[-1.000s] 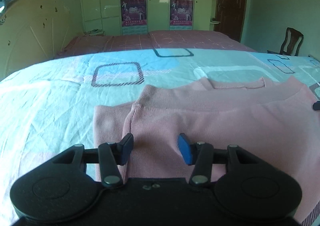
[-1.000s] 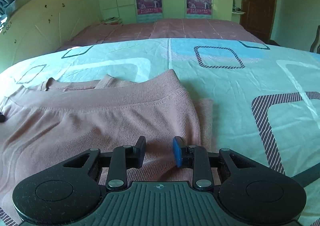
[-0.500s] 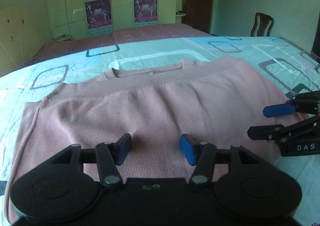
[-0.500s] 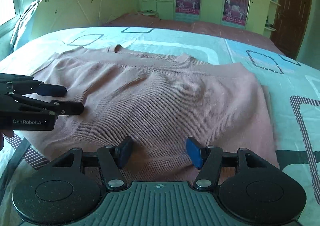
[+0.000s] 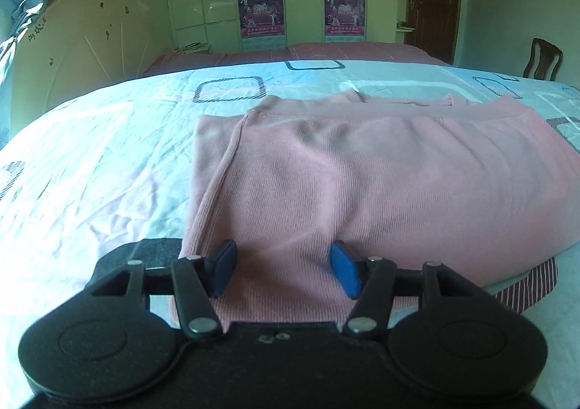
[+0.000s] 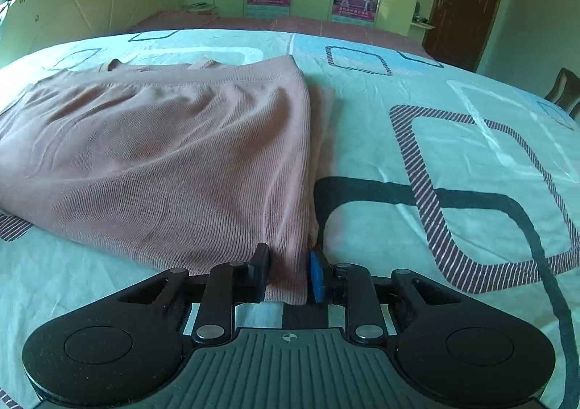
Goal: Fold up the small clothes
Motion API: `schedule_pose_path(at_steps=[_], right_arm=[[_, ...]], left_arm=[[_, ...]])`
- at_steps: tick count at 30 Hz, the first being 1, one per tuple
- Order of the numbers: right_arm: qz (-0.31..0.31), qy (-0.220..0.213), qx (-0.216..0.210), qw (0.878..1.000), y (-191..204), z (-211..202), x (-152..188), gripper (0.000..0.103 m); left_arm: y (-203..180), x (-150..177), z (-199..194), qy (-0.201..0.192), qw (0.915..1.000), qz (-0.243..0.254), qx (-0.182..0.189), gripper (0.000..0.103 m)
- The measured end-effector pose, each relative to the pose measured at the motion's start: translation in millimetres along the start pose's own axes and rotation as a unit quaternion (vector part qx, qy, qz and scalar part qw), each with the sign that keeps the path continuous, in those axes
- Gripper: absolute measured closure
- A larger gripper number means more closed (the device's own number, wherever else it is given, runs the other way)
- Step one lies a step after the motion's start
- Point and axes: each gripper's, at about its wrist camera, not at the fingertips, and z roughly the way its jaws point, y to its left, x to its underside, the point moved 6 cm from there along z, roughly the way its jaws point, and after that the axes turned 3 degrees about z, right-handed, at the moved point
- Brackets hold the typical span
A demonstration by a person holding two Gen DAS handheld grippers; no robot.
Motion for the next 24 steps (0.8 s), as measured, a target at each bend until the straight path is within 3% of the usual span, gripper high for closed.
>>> schedule_pose_path(at_steps=[2,3,5,9,10,12,13,15,17,20,24], right_arm=[[0.010,-0.025,0.022,0.999,2.6,-11.8,-8.6,0.079],[0.015,-0.055,0.023,0.998,7.8,-22.4,-15.0,0.079],[0.021,-0.075,-0.022,0.997,31.5,-32.7,-27.5,0.079],[-0.033,-0.054,-0.094,0.994,105.1,-17.5,-38.4,0.079],[-0.050,-0.045,-0.098,0.993,119.6,-11.4,-34.9,0.079],[-0.079,0.004,-0.081,0.994,133.3,11.0,-17.4,0.079],[-0.087,-0.017,-0.078,0.993,133.7,10.4,-12.6,0.080],[-0.083,-0.013,-0.077,0.993,130.4,4.8,-9.3,0.079],[-0.082,-0.018,-0.080,0.993,126.8,-6.4,-8.5,0.079],[-0.067,-0.059,-0.085,0.992,121.2,-21.4,-12.4,0.079],[-0.059,-0.064,-0.103,0.991,138.3,-21.2,-15.5,0.079]], left_arm=[[-11.9,-5.8,-10.6,-0.008,1.0000,-0.005,-0.003,0.049],[-26.2,-9.0,-18.7,-0.021,0.9996,-0.002,0.018,0.046],[-61.4,-15.0,-27.5,-0.042,0.9980,0.029,0.039,0.036],[-132.1,-19.2,-24.1,-0.049,0.9926,0.074,0.083,0.032],[-146.6,-16.5,-18.6,-0.042,0.9914,0.088,0.088,0.032],[-160.6,-4.6,0.6,0.008,0.9906,0.105,0.088,0.031],[-158.1,0.8,3.4,0.003,0.9916,0.091,0.092,0.031],[-145.6,2.5,-1.8,0.006,0.9925,0.069,0.101,0.031],[-128.2,4.2,-13.1,-0.014,0.9945,0.061,0.084,0.034],[-99.3,8.6,-20.6,-0.026,0.9973,0.038,0.058,0.035],[-74.6,15.7,-11.0,0.000,0.9990,-0.004,0.045,0.035]])
